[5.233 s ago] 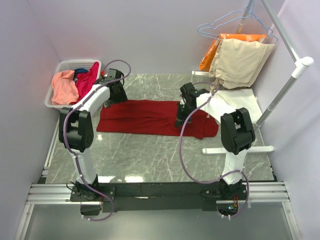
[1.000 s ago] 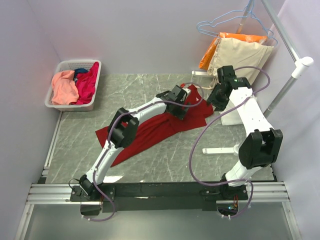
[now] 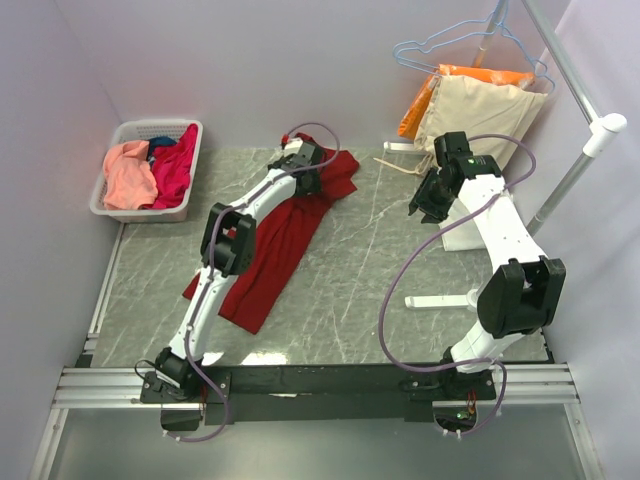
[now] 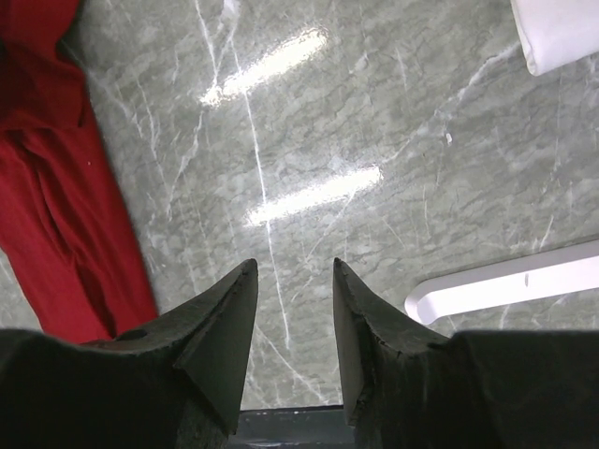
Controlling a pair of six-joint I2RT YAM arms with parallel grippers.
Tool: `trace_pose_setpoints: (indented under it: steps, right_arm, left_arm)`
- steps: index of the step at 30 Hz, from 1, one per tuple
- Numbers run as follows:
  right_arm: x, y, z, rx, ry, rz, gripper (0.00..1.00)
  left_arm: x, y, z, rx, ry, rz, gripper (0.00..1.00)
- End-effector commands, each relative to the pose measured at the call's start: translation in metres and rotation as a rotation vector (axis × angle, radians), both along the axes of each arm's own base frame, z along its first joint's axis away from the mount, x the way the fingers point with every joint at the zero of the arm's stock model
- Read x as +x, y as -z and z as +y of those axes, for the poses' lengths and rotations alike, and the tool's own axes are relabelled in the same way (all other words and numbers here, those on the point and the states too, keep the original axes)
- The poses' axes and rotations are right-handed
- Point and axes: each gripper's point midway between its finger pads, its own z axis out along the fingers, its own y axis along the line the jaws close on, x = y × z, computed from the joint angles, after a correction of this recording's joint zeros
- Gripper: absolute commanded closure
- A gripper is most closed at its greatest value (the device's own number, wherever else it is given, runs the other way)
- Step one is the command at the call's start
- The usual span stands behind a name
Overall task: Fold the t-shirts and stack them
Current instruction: Fold the tshirt
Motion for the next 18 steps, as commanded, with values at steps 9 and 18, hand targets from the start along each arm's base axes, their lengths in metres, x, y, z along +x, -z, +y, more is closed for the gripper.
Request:
trace_pose_setpoints:
  steps: [9,18]
  right_arm:
    - [0.001,0.011,0.081,-0.113,-0.254,-0.045,0.54]
    - [-0.032,0.063,0.214,-0.151,-0.634,-0.016,0.52]
  left_arm:
    - [-0.011,-0.188,-0.041,-0.101,0.260,-0.310,0.00]
    - [-0.013,-0.194,0.109,0.050,-0.172,-0.205,0.01]
